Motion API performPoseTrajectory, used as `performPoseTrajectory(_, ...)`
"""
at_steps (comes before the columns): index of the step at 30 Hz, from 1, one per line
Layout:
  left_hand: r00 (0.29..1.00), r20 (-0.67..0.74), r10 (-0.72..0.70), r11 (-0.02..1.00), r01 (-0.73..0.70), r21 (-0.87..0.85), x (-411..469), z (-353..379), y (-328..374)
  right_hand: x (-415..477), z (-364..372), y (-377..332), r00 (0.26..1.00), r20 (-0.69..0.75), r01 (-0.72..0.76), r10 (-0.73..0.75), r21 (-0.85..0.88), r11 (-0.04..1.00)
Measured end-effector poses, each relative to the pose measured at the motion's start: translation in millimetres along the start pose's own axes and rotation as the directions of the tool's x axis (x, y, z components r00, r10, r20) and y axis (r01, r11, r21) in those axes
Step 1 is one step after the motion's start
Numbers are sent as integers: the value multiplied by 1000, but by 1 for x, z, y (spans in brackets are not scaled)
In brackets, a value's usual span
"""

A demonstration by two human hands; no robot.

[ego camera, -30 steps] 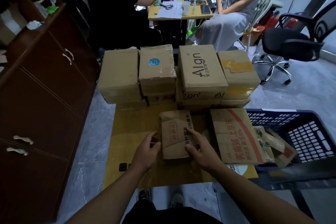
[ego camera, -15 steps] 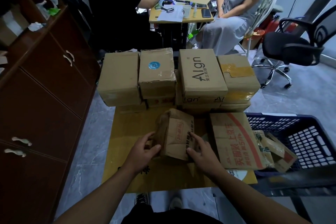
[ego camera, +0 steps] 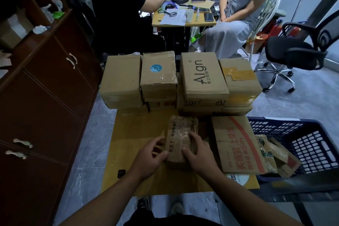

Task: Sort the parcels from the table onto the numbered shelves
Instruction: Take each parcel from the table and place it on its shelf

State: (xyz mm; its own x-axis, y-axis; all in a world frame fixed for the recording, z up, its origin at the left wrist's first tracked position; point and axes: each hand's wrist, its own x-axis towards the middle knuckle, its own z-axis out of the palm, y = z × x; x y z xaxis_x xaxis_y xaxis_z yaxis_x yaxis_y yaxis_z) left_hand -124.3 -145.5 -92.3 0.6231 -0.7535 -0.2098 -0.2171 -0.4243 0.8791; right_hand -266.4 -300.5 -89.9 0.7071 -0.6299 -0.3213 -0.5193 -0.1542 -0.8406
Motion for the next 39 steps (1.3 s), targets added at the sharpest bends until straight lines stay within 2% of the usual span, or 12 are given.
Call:
performPoseTrajectory(4, 997, -59, -43, 999, 44, 17, 1, -3, -6, 2, -6, 7, 999, 48, -28, 24, 82, 996)
performPoseTrajectory(6, 996, -73, -59, 998, 61, 33, 2, -4, -8, 2, -8, 11, 997, 78, -30, 13, 225, 974)
performPoseTrajectory(9, 994, -79, -77, 996, 80, 39, 4, -4, -10, -1, -9, 14, 985, 166, -114, 39, 469, 876)
performPoseTrajectory(13, 993, -49, -112, 993, 114, 42, 6, -2, -17, -2, -9, 17, 958, 282, -219, 60, 575, 788)
performPoseTrajectory(16, 991, -7, -136, 991, 136, -1, 5, 0, -18, -4, -17, 20, 968, 248, -176, 48, 522, 835)
performPoseTrajectory(19, 994, 42, -105, 994, 106, -16, 4, 3, -15, -1, -24, 25, 995, 74, -89, 69, 317, 944)
performPoseTrajectory(21, 996, 47, -82, 997, 81, 14, 4, 5, -13, 2, -26, 28, 998, 13, -68, 67, 210, 975)
performPoseTrajectory(26, 999, 23, -46, 997, 44, 58, 4, 11, -8, 3, -28, 19, 991, 10, -135, 137, 273, 953)
performPoseTrajectory(32, 999, 22, -34, 997, 32, 74, 2, 12, -6, 3, -25, 17, 952, 150, -302, 266, 325, 896)
performPoseTrajectory(35, 999, 24, -37, 995, 35, 92, 1, 13, -4, 8, -20, 16, 939, 144, -341, 312, 279, 898)
performPoseTrajectory(39, 999, 19, -31, 995, 29, 99, 1, 14, -1, 14, -15, 16, 933, 144, -359, 329, 353, 864)
